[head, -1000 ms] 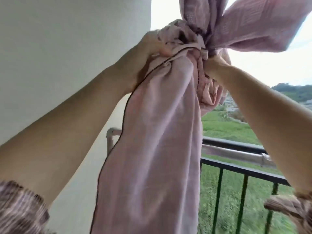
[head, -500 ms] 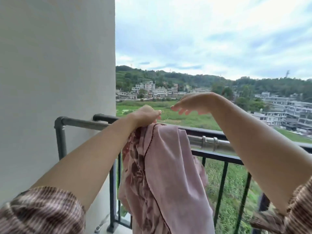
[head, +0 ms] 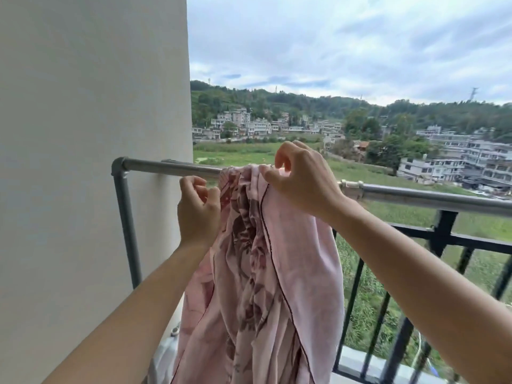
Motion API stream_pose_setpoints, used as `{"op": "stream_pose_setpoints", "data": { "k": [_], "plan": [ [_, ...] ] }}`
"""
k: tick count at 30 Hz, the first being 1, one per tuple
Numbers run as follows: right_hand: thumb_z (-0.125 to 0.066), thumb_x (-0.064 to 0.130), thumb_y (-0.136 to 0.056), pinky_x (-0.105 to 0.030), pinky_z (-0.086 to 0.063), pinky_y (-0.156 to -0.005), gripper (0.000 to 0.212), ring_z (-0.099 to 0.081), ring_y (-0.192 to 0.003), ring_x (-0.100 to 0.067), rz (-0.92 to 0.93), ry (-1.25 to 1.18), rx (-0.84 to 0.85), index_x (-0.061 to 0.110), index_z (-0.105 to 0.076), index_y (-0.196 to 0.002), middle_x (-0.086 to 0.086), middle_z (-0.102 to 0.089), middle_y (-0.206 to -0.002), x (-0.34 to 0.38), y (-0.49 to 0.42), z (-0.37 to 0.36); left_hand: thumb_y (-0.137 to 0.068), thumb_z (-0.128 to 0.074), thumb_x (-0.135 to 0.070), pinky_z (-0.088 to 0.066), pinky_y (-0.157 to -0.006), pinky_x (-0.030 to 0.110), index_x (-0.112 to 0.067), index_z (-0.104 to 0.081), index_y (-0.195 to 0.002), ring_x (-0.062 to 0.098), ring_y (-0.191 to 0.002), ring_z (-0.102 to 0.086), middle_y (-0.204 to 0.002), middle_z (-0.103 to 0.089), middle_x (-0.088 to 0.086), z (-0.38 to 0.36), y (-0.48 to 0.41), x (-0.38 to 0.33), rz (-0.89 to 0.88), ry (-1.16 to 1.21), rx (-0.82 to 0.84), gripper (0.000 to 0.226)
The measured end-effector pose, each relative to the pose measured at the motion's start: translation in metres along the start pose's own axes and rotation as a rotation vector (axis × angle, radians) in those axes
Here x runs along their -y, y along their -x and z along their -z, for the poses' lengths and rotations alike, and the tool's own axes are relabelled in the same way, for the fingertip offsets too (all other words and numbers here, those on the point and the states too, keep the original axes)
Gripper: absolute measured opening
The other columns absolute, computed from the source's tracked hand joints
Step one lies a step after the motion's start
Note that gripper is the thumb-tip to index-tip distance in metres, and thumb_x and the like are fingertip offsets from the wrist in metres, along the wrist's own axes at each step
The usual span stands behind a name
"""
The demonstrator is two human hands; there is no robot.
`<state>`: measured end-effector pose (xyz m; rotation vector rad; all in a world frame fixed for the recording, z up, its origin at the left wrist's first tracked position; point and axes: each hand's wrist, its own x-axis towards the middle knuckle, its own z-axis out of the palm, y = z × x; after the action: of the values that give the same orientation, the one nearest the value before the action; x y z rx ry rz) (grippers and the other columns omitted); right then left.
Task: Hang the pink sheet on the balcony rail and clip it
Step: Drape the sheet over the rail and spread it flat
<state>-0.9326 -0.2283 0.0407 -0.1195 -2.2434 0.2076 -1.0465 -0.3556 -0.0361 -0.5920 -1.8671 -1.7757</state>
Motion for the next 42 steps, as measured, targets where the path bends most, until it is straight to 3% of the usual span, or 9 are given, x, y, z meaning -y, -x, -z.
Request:
{"op": "stream_pose_setpoints", "data": {
  "k": [7,11,15,18,23,26,30,37,42],
  "plan": [
    [-0.054,0.066,-0.079,-0.030,-0.042,-0.074,0.067,-0.052,-0.097,-0.024,-0.061,0.367,0.055,0.004,-0.053,-0.107,-0.008,-0.054,-0.107,0.021,0.044,-0.026,-0.082,-0.042,-0.072,-0.047,-0.071,0.032,-0.021,-0.048,-0.120,0.018,-0.091,-0.061,-0.101,-0.060,-0.002,0.006,0.033,0.024,0.349,-0.020,0.474,0.064],
    [-0.051,0.027,-0.088,-0.032,-0.039,-0.066,0.019,-0.055,-0.084,-0.027,-0.126,0.283,0.027,0.009,-0.050,-0.083,-0.010,-0.058,-0.096,0.027,0.040,-0.028,-0.092,-0.050,-0.050,-0.044,-0.061,0.017,-0.019,-0.064,-0.103,0.007,-0.082,-0.063,-0.088,-0.067,-0.009,0.007,0.026,0.009,0.256,0.078,0.526,0.035],
    [-0.044,0.017,-0.095,-0.029,-0.031,-0.051,0.033,-0.046,-0.057,-0.014,-0.450,-0.150,-0.026,0.016,-0.045,-0.061,0.002,-0.051,-0.063,0.016,0.024,-0.004,-0.094,-0.053,-0.039,-0.055,-0.067,0.028,-0.020,-0.070,-0.093,0.011,-0.076,-0.068,-0.082,-0.072,-0.002,0.020,0.002,0.008,0.162,0.175,0.493,0.026],
    [-0.043,0.019,-0.098,-0.029,-0.038,-0.062,0.031,-0.051,-0.069,-0.019,-0.655,-0.448,-0.064,0.006,-0.059,-0.076,-0.004,-0.056,-0.072,0.000,0.008,0.008,-0.096,-0.049,-0.039,-0.039,-0.054,0.024,-0.020,-0.068,-0.081,0.004,-0.053,-0.050,-0.063,-0.059,-0.005,0.023,-0.022,-0.003,0.037,0.128,0.438,0.031],
    [-0.047,0.017,-0.098,-0.032,-0.047,-0.067,0.023,-0.054,-0.070,-0.017,-0.964,-0.703,-0.467,0.002,-0.064,-0.097,-0.004,-0.055,-0.073,-0.036,-0.027,0.054,-0.098,-0.047,-0.032,-0.034,-0.068,0.026,-0.019,-0.061,-0.090,0.016,-0.072,-0.046,-0.067,-0.050,-0.003,0.021,-0.093,-0.038,0.146,0.174,0.111,0.021],
    [-0.050,0.018,-0.090,-0.033,-0.044,-0.063,0.019,-0.054,-0.069,-0.022,-1.039,-0.578,-0.412,0.007,-0.060,-0.078,-0.005,-0.053,-0.066,-0.062,-0.014,0.069,-0.099,-0.043,-0.030,-0.030,-0.069,0.028,0.001,-0.062,-0.093,0.023,-0.075,-0.043,-0.073,-0.053,0.015,0.025,-0.122,-0.024,0.201,0.070,0.023,0.037],
    [-0.044,0.011,-0.081,-0.034,-0.038,-0.062,0.017,-0.046,-0.068,-0.020,-0.949,-0.376,-0.135,0.013,-0.050,-0.064,-0.009,-0.048,-0.070,-0.068,0.005,0.064,-0.096,-0.048,-0.030,-0.039,-0.071,0.034,0.004,-0.064,-0.107,0.031,-0.084,-0.056,-0.094,-0.064,0.021,0.017,-0.107,0.008,0.274,-0.072,0.214,0.039],
    [-0.053,0.018,-0.084,-0.034,-0.033,-0.062,0.026,-0.046,-0.070,-0.022,-0.933,-0.435,-0.492,-0.002,-0.059,-0.068,-0.009,-0.049,-0.068,-0.088,0.023,0.091,-0.099,-0.042,-0.023,-0.041,-0.088,0.044,0.008,-0.057,-0.105,0.045,-0.107,-0.054,-0.116,-0.058,0.032,0.029,-0.122,0.011,0.123,-0.213,0.005,0.035],
    [-0.050,0.027,-0.084,-0.034,-0.038,-0.063,0.023,-0.049,-0.067,-0.023,-0.904,-0.308,-0.269,0.016,-0.053,-0.064,-0.009,-0.052,-0.066,-0.085,0.034,0.084,-0.094,-0.044,-0.027,-0.023,-0.109,0.056,0.006,-0.039,-0.135,0.040,-0.140,-0.022,-0.150,-0.024,0.025,0.009,-0.103,0.005,0.300,-0.456,0.060,0.053]
  ]
}}
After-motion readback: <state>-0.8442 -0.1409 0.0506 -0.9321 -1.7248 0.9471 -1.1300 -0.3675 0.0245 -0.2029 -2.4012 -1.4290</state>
